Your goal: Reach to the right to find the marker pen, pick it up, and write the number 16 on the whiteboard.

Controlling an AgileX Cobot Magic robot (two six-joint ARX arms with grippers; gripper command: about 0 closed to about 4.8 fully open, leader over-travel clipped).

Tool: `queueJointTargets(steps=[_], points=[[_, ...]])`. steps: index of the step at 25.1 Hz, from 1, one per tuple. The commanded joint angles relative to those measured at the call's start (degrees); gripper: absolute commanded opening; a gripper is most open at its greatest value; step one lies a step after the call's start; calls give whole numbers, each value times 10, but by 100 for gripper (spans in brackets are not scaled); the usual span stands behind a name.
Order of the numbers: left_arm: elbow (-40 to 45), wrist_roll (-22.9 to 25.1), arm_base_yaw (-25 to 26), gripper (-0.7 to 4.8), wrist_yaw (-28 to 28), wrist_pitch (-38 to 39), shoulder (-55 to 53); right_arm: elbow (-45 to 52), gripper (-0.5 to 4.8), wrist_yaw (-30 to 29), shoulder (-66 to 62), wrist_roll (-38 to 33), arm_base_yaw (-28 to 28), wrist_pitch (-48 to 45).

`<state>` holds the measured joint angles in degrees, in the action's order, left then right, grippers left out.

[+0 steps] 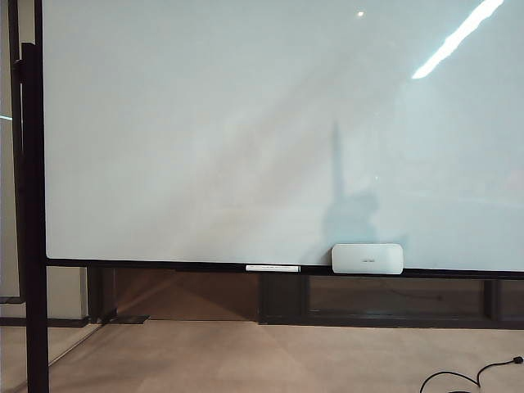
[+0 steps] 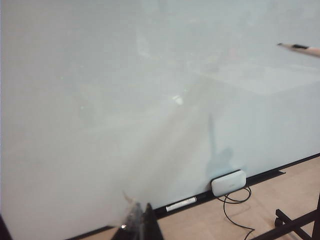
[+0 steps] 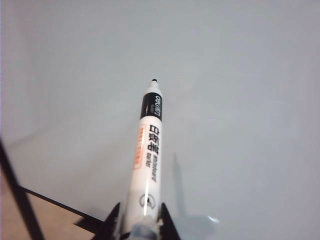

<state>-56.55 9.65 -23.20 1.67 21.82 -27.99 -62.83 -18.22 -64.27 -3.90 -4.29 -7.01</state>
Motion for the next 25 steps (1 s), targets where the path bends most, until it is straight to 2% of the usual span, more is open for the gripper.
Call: queueJointTargets(steps=[1,5,7,9,15,18,25], points=[[0,6,0,-5,23,-57,-33,-24,-2,-5,-63,-6,-31,-80],[0,9,0,-5,63,-99,-80,-110,-2,0,-170,15,-78,-92],[0,10,0,-5,59,-106,-100,-158,-2,8,-213,16,-100,-94],[0,10,0,-5,35,-112,-112,-202,-2,47,-247,20,-112,-97],[0,13,1,-5,39,-116,-129,-315,-2,64,-323,24,-121,-95],[0,19,3,-5,62,-113,-141,-326,-2,83,-330,24,-123,-96],[2,4,34,-5,109,-182,-177,-326,-2,93,-345,24,-126,-95]])
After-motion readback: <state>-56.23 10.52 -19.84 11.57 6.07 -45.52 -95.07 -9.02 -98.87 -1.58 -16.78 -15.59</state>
